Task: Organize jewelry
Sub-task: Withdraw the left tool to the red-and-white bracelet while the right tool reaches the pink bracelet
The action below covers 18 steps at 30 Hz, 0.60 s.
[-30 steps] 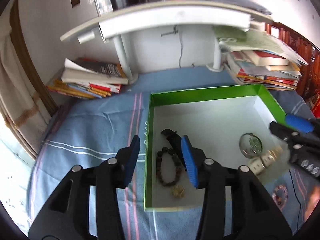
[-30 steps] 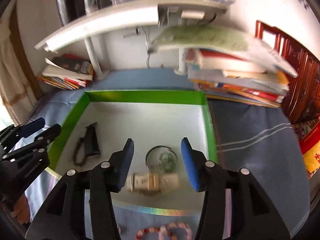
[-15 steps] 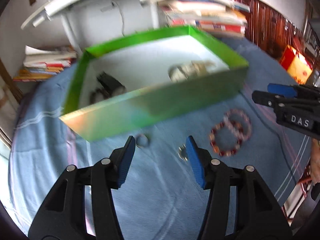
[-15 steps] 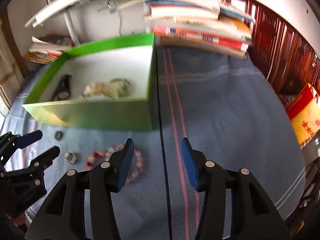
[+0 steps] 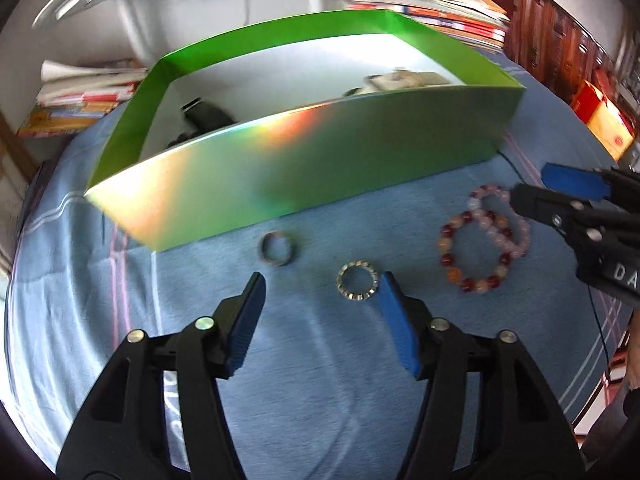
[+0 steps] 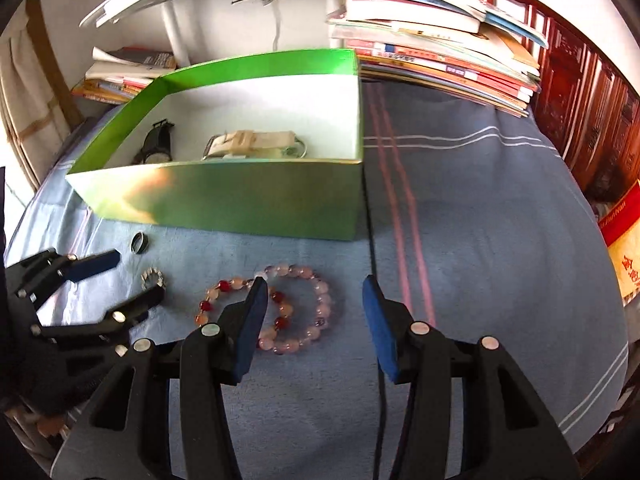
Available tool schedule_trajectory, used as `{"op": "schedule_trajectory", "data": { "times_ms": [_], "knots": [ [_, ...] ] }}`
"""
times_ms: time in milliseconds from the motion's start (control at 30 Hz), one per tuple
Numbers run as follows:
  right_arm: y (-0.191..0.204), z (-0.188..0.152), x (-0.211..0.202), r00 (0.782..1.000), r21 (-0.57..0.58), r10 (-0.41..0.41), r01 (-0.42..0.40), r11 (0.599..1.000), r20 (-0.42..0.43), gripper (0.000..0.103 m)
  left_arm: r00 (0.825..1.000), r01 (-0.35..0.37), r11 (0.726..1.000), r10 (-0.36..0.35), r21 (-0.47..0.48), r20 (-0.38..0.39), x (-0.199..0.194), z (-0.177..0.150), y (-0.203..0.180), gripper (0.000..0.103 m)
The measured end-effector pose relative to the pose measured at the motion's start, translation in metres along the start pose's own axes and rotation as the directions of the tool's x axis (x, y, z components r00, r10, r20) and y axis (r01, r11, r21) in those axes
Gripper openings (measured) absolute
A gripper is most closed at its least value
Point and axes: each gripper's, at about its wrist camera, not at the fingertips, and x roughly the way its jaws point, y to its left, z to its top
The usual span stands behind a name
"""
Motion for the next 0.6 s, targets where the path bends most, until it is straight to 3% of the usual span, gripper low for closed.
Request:
{"op": "schedule_trajectory", "data": {
  "times_ms": [200, 267, 333, 400, 600],
  "knots": [
    [-0.006, -0.003, 0.017, 0.993, 0.006, -0.106, 0.106, 0.994, -0.045, 0.049, 1.0, -0.026, 0.997, 0.026, -0.077, -0.003, -0.005, -0.003, 0.029, 0.059],
    [-0.009, -0.005, 0.021, 0.994, 0.014, -0.098, 0.099, 0.995, -0.052, 0.043, 1.0, -0.003, 0.997, 0.004, -0.077, 0.014, -0.012, -0.003, 0.028, 0.059],
    [-0.008, -0.005, 0.021, 0.996, 0.016, -0.07, 0.071, 0.997, -0.054, 0.023, 0.999, 0.033, 0.998, -0.031, -0.056, 0.038, -0.017, -0.002, 0.021, 0.059],
    [-0.005, -0.005, 0.021, 0.997, 0.009, -0.063, 0.063, 0.998, -0.055, 0.015, 0.996, 0.076, 0.997, -0.075, -0.021, 0.049, -0.019, 0.002, 0.008, 0.059],
    [-0.006, -0.007, 0.02, 0.997, 0.024, -0.054, 0.056, 0.998, -0.052, 0.014, 0.988, 0.15, 0.988, -0.151, 0.044, 0.03, -0.012, 0.013, -0.026, 0.059]
  ]
}}
